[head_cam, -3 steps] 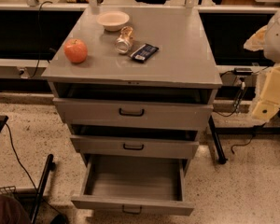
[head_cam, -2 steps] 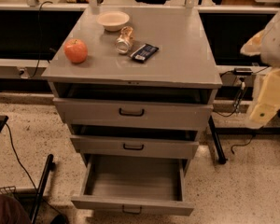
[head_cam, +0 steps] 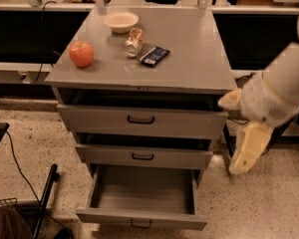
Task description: Close bottom drawer
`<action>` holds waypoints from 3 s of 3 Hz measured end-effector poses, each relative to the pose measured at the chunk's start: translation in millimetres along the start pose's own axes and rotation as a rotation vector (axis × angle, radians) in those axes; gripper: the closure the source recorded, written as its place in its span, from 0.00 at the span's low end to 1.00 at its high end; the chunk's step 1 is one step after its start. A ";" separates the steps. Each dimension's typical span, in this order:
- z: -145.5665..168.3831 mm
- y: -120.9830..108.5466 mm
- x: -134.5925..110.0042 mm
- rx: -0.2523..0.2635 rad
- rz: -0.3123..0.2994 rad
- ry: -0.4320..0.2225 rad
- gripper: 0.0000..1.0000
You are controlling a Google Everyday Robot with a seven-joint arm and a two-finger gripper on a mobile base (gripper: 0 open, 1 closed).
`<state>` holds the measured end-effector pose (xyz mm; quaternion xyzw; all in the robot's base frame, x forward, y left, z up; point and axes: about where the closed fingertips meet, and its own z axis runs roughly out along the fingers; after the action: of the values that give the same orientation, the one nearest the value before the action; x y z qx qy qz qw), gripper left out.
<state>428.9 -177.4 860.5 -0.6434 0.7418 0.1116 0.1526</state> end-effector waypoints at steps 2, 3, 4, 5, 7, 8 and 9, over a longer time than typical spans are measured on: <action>87.3 50.7 39.7 -0.001 0.035 -0.175 0.00; 98.7 45.1 36.9 -0.047 0.029 -0.181 0.00; 153.5 54.6 37.7 -0.135 0.029 -0.256 0.00; 263.5 97.5 51.0 -0.236 0.060 -0.373 0.00; 303.4 99.2 57.7 -0.240 0.105 -0.408 0.00; 319.7 82.9 69.8 -0.192 0.128 -0.351 0.00; 392.5 53.9 110.9 -0.082 0.039 -0.258 0.00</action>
Offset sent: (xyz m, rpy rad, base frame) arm -0.0272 0.0170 -0.0583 0.1526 0.0072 0.0178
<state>394.2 -129.5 453.4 -0.6148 0.7233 0.2267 0.2180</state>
